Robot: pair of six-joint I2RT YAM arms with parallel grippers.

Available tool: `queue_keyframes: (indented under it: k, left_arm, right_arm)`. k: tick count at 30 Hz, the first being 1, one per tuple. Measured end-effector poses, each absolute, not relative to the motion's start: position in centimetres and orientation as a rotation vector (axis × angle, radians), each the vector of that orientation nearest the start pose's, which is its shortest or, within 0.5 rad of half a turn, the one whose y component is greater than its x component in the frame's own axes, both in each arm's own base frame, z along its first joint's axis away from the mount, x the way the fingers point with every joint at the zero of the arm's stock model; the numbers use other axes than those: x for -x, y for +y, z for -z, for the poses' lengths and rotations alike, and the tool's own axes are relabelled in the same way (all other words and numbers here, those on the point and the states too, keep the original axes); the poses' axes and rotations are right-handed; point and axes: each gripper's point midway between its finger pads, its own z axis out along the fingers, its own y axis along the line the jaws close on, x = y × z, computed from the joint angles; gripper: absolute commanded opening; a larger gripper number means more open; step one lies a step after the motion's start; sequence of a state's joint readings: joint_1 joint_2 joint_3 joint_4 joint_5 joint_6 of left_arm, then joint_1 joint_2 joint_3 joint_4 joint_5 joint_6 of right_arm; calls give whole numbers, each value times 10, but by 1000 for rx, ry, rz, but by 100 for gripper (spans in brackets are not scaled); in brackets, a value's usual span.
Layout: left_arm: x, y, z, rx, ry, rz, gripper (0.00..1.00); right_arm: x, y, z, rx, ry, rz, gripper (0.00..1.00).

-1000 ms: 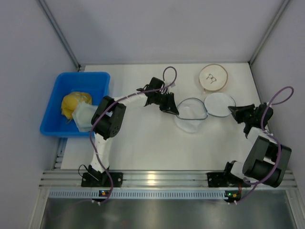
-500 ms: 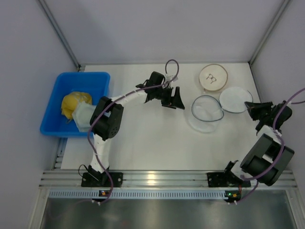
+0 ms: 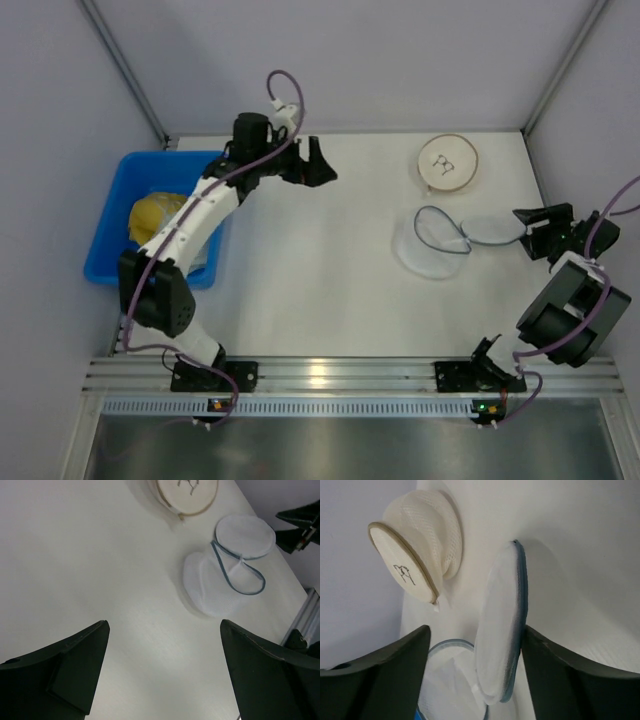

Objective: Place the bra in the laundry bag and zip it closed

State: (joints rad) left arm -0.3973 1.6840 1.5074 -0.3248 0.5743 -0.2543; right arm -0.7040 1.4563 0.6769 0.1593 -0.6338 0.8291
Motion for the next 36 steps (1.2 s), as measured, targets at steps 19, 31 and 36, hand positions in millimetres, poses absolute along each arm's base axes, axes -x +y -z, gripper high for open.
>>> queue_keyframes:
  k: [19,31,36]
  left_arm:
    - [-362,6,-291,-91,2206,195,91]
    - [-374,138,-177,122,2625,-112,77]
    - [-372,141,-142,115,2735,-102,72]
  right_arm:
    - [-291,-130,-175,-799,2117,-443,99]
    - [-323,-25,-236,-102,2188,-440,99]
    - [-329,1,-255,13,2157,-463,99]
